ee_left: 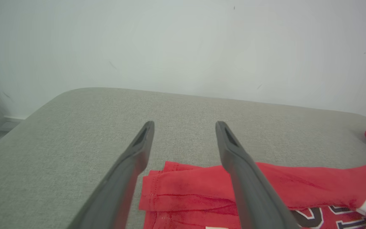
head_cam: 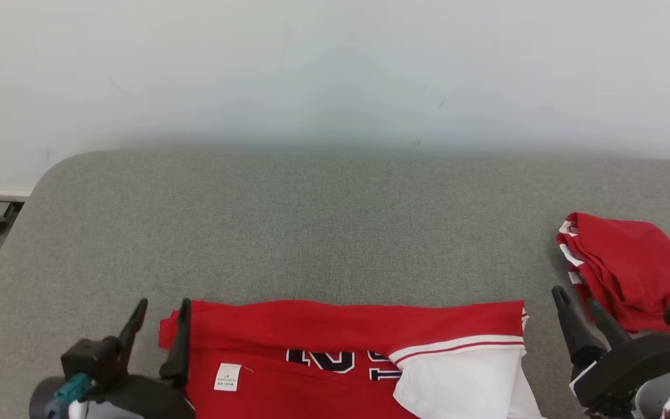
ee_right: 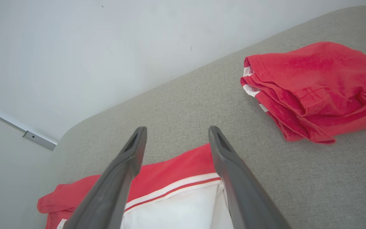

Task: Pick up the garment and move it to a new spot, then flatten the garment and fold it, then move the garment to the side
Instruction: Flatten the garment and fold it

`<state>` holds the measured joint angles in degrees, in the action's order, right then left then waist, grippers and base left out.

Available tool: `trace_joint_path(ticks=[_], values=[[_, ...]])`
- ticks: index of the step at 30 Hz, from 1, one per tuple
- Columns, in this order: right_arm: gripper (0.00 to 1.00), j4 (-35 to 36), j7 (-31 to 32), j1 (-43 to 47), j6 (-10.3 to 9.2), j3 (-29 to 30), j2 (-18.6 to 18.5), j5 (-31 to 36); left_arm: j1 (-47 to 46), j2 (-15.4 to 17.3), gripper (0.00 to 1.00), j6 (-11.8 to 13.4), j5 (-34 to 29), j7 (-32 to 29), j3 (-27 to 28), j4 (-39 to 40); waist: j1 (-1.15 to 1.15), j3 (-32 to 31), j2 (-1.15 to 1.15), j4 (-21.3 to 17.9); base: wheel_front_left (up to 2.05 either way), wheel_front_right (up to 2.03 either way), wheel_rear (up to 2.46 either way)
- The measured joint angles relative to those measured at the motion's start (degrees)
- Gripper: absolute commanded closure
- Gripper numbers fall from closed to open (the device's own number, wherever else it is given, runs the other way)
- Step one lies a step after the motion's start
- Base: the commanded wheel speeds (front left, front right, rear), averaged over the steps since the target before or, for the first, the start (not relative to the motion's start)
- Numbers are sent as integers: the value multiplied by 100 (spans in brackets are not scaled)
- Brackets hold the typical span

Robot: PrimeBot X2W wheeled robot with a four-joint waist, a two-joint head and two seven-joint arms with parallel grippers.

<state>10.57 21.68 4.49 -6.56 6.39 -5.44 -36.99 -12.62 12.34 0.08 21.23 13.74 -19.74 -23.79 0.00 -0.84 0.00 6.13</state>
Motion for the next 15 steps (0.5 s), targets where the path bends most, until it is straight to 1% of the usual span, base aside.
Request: trace_joint_path(ticks=[5,6,7,8,11,15], values=[[0,-174,-542,135,12,-55,37,243,494,12,0,79,2,0,-44,492,0,-99,0,-68,0,0,0],[0,-197,-654,136,55,-54,37,283,585,16,0,125,3,0,-40,555,0,-105,0,-82,0,0,0],[0,-197,-654,136,55,-54,37,283,585,16,0,125,3,0,-40,555,0,-105,0,-82,0,0,0],[0,-289,-867,136,113,-62,31,350,762,18,0,153,44,0,4,677,0,-111,0,-102,0,0,0],[0,-414,-1149,148,207,-101,37,386,939,93,0,193,55,0,52,788,0,-107,0,-123,0,0,0],[0,-575,-1378,149,271,-186,63,441,1096,187,0,249,108,-1,146,875,0,-105,0,-153,0,0,0]])
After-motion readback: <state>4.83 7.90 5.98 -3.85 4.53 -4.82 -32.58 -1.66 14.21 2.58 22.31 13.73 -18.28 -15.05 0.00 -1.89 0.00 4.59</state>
